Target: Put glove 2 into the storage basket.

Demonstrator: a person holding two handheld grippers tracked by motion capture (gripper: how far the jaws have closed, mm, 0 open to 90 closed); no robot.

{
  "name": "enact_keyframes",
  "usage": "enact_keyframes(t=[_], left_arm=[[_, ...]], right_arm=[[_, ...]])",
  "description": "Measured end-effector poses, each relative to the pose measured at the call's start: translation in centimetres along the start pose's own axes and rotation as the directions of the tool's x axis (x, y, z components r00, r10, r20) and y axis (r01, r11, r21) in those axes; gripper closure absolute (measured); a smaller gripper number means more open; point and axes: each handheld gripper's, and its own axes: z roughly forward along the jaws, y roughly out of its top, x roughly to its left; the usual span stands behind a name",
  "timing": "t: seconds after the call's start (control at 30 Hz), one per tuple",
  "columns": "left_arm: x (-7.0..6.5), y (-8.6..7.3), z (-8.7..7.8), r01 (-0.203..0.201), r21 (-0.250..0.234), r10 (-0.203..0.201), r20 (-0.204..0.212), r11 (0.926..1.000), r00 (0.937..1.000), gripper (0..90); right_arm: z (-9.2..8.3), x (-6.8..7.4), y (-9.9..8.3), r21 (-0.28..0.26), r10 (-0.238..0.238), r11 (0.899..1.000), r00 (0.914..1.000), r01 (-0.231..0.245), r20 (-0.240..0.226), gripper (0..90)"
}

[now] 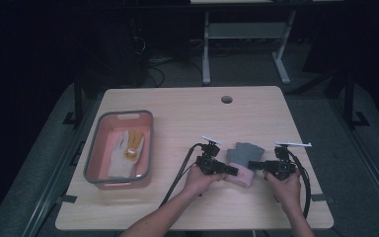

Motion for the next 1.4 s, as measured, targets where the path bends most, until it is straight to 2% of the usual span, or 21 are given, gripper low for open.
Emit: enact_keyframes(t=[0.4, 0.77, 1.4], left_arm=[[-0.2, -0.2, -2.8, -0.020, -0.033, 0.020, -0.003, 0.9993, 0.9998, 63.9], [0.0, -0.2, -5.1, -0.019, -0.058, 0.019, -0.002, 0.9982, 0.9998, 63.9], [0.5, 0.1, -8.9, -0.015, -0.103, 0.014, -0.008, 0.9945, 0.9999, 63.9]], right_arm=[[-0.1, 2.4, 0.8, -0.001, -0.049, 0.999, 0.9979, 0.049, -0.043, 78.6], [0.4, 4.0, 1.6, 0.003, -0.051, 0.999, 0.9942, 0.052, -0.094, 78.7], [1.2, 7.4, 3.5, 0.021, -0.099, 0.994, 0.9864, 0.103, -0.131, 78.6]])
